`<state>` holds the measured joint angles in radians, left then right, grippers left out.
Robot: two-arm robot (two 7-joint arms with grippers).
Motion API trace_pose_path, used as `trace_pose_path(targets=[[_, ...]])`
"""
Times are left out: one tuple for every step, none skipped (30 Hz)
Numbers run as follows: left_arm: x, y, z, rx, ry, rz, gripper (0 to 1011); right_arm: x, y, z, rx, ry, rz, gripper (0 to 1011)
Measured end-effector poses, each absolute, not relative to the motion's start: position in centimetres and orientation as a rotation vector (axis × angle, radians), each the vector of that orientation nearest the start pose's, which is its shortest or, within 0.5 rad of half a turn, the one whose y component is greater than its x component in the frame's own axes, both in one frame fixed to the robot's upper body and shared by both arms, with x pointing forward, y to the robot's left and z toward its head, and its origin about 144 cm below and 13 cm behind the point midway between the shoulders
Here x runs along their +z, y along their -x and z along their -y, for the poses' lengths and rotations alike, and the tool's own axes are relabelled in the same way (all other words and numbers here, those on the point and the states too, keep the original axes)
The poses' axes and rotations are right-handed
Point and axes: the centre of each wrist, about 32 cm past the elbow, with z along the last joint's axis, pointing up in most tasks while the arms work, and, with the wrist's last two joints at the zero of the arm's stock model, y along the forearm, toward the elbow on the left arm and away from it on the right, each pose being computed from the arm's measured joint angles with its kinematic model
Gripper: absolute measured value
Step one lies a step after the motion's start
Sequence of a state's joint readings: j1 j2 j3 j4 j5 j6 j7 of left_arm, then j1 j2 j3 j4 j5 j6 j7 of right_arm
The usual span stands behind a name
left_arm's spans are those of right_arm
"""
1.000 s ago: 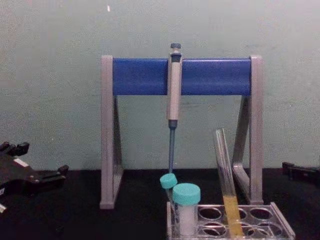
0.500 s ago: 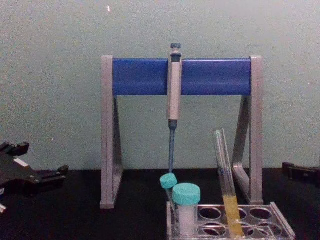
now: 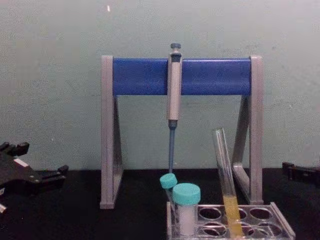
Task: Pick up the test tube from the test tube rack, shake it, then place it back into the test tube rack.
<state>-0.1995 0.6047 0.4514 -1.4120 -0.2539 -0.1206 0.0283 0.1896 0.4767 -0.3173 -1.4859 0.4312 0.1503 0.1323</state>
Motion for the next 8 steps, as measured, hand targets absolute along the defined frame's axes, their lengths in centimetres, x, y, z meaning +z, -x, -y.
trace_pose_path(targets=[[113.98, -48.86, -30.97, 1.248, -0.304, 0.285, 1001, 116.78, -49.89, 28.66, -1.199, 0.202, -0.070, 1000], [113.98, -48.86, -30.97, 1.248, -0.304, 0.285, 1002, 116.78, -49.89, 28.66, -1.199, 0.202, -0.070, 1000], [113.98, -48.86, -30.97, 1.248, -0.304, 0.285, 1001, 116.78, -49.89, 28.66, -1.199, 0.202, -0.070, 1000], [113.98, -48.86, -30.97, 1.248, -0.304, 0.285, 1001, 116.78, -49.89, 28.66, -1.199, 0.202, -0.070, 1000], [113.98, -48.86, -30.97, 1.248, -0.304, 0.285, 1001, 116.78, -49.89, 28.66, -1.199, 0.202, -0.071, 1000], [113.98, -48.86, -30.97, 1.248, -0.304, 0.285, 1001, 116.78, -49.89, 28.66, -1.199, 0.202, -0.070, 1000], [113.98, -48.86, -30.97, 1.248, -0.304, 0.285, 1001, 116.78, -49.89, 28.66, -1.199, 0.202, -0.070, 1000], [113.98, -48.86, -30.97, 1.248, -0.304, 0.285, 1001, 116.78, -49.89, 28.66, -1.199, 0.202, -0.070, 1000]])
